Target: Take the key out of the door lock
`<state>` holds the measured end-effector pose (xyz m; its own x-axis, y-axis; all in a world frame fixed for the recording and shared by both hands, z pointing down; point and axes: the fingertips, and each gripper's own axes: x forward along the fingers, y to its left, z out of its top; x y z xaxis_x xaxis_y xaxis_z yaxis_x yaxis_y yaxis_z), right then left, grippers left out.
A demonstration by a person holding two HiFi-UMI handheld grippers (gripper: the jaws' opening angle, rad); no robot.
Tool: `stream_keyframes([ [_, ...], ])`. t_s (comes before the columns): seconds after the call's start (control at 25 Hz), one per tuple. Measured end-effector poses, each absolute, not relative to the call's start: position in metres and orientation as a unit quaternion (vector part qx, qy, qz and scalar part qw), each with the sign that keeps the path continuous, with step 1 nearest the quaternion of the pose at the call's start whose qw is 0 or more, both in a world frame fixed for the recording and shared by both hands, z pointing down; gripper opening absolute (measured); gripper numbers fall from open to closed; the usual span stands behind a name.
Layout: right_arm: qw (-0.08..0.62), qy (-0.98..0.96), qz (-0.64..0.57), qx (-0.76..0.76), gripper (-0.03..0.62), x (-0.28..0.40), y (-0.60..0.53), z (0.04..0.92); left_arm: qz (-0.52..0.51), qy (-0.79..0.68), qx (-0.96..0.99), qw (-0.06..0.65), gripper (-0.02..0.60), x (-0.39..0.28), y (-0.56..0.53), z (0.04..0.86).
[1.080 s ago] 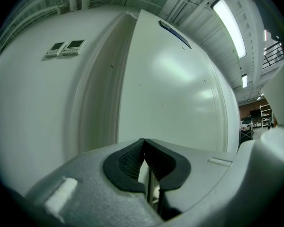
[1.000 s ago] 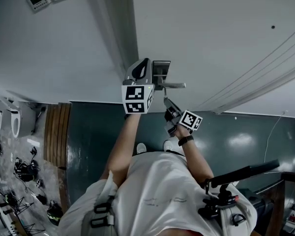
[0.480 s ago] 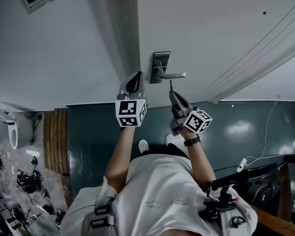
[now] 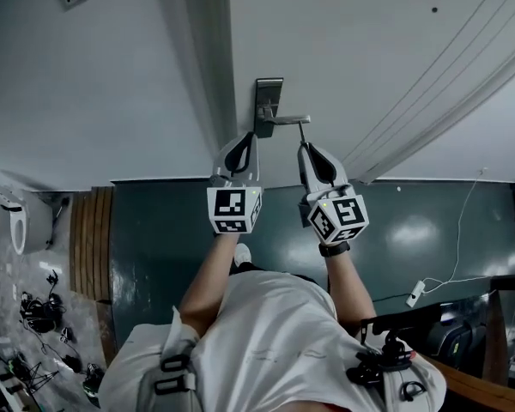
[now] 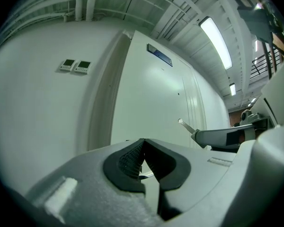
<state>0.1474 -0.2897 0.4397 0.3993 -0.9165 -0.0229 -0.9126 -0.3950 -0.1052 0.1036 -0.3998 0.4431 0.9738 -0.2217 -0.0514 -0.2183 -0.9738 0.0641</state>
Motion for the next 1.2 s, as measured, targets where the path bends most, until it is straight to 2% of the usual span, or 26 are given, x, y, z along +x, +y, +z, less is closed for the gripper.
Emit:
stream_keyframes([
  [0.28,0.036,0.575,-0.027,-0.817,0.026,0.122,-0.232,0.431,-0.019,-0.148,0.988,0.036,0.0,0.069,-0.328,0.43],
  [0.4,0.056,0.577,-0.053,-0.813,0.026,0.103,-0.209,0.443,-0.006,-0.144,0.989,0.037,0.0,0.052,-0.296,0.436],
  [0.56,0.054,0.596,-0.032,-0.801,0.026,0.077,-0.215,0.422,-0.047,-0.176,0.983,0.016,0.0,0.018,-0.297,0.403],
  [0.8,0.043,0.569,0.014,-0.821,0.025,0.079,-0.209,0.395,-0.061,-0.155,0.986,0.011,0.0,0.022,-0.294,0.393],
  [1.2,0.035,0.554,0.008,-0.832,0.025,0.071,-0.227,0.392,-0.063,-0.148,0.987,0.017,0.0,0.013,-0.314,0.392],
])
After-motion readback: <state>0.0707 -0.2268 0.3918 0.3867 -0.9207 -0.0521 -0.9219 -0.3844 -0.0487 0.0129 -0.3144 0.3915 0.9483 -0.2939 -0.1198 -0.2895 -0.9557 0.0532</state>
